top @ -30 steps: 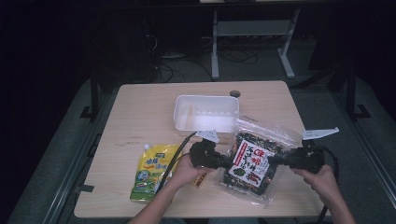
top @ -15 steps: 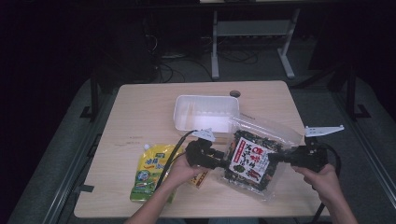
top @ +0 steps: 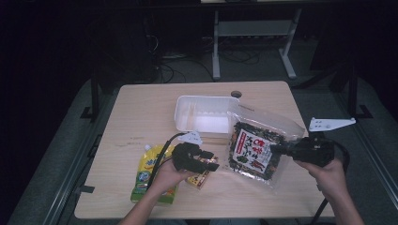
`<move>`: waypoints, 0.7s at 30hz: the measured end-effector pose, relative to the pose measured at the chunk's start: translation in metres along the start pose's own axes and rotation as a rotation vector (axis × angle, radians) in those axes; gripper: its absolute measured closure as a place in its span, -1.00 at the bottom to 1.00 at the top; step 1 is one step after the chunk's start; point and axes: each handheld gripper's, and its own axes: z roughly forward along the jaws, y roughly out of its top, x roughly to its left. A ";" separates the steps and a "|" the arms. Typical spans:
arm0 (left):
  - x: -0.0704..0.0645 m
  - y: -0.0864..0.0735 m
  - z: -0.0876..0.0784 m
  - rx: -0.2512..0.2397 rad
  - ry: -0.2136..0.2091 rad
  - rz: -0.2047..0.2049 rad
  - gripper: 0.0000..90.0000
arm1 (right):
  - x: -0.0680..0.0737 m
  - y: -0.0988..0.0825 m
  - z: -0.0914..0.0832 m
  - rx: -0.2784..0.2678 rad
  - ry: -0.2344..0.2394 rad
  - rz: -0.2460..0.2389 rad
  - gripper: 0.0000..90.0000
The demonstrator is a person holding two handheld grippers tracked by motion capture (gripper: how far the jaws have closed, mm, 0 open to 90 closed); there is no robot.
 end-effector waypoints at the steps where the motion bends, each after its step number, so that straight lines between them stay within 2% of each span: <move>1: 0.000 -0.001 -0.002 -0.002 0.006 -0.001 -0.01 | 0.001 0.003 -0.001 0.000 -0.009 -0.009 0.67; 4: -0.001 -0.007 -0.011 -0.013 0.018 -0.023 -0.11 | 0.003 0.009 -0.001 -0.009 -0.029 -0.029 0.67; 12: -0.004 -0.024 -0.029 -0.019 0.069 -0.033 -0.19 | 0.008 0.029 0.006 -0.036 -0.115 -0.078 0.67; 21: -0.006 -0.037 -0.050 -0.030 0.112 -0.046 -0.23 | 0.013 0.046 0.019 -0.069 -0.141 -0.111 0.67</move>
